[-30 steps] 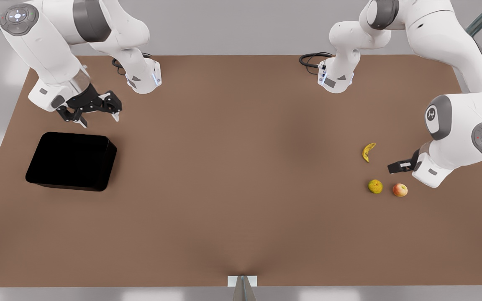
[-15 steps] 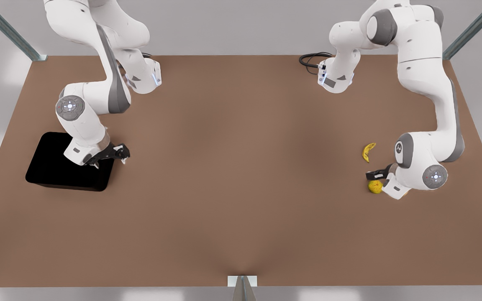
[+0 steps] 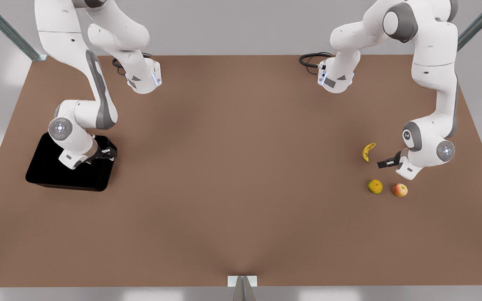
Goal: Place the storage box in the middle with the right arm, and place the apple in the storage box with the left arm
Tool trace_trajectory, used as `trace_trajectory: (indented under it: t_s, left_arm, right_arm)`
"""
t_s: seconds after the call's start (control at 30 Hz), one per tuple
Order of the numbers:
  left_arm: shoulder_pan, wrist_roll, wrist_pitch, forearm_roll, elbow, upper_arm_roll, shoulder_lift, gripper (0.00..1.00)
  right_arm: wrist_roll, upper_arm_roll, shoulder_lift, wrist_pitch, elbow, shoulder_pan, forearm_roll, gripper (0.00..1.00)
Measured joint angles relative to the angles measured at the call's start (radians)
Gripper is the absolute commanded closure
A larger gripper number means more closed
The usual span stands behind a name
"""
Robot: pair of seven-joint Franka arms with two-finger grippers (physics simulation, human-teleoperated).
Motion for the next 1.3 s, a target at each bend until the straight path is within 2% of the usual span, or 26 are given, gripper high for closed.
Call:
trace_trajectory:
  t_s: [0.1,0.27,0.33,0.37,0.4,0.47,0.5,0.53,0.67,1.03,1.13,1.27,1.3]
  left_arm:
    - [0.003,0.176,0.045,0.032,0.018,0.002,0.016,0.00]
    - [0.035,0.202,0.012,0.060,0.035,0.003,0.029,0.00]
    - [0.047,0.193,-0.086,0.059,0.096,0.002,0.052,0.00]
    - [0.046,0.191,-0.092,0.057,0.100,0.001,0.054,0.00]
    - [0.042,0.192,-0.096,0.056,0.103,0.001,0.057,0.00]
    - [0.048,0.203,-0.108,0.055,0.163,0.002,0.093,0.00]
    - [0.048,0.203,-0.106,0.055,0.191,0.002,0.105,0.00]
    - [0.046,0.205,-0.105,0.055,0.232,0.002,0.120,0.00]
    - [0.035,0.192,-0.090,0.060,0.355,0.002,0.193,0.00]
    - [0.017,0.205,0.011,0.043,0.430,-0.008,0.275,0.00]
    - [0.026,0.206,0.008,0.040,0.426,-0.010,0.280,0.00]
    - [0.029,0.275,0.017,0.037,0.416,-0.011,0.286,0.00]
    - [0.035,0.305,0.019,0.036,0.415,-0.013,0.287,0.00]
  right_arm:
    - [-0.002,-0.034,0.057,0.037,0.003,-0.003,-0.003,0.00]
    - [0.001,-0.046,0.116,0.050,0.006,0.004,-0.003,0.00]
    - [0.002,-0.046,0.122,0.048,0.006,0.006,-0.003,0.33]
    - [0.000,-0.046,0.125,0.048,0.006,0.008,-0.003,0.44]
    - [0.001,-0.046,0.134,0.049,0.006,0.009,-0.003,0.46]
    - [0.000,-0.046,0.143,0.048,0.008,0.012,-0.002,0.64]
    - [0.001,-0.046,0.150,0.048,0.008,0.012,-0.003,0.75]
    - [0.000,-0.046,0.150,0.045,0.009,0.013,-0.003,0.79]
    - [0.001,-0.046,0.150,0.044,0.011,0.013,-0.003,0.79]
    - [0.010,-0.042,0.099,0.015,0.040,0.021,0.007,0.79]
    - [0.011,-0.035,0.066,0.016,0.056,0.096,0.017,0.79]
    - [0.010,0.072,0.064,0.022,0.109,0.154,0.091,0.79]
    - [0.012,0.074,0.069,0.025,0.124,0.175,0.093,0.79]
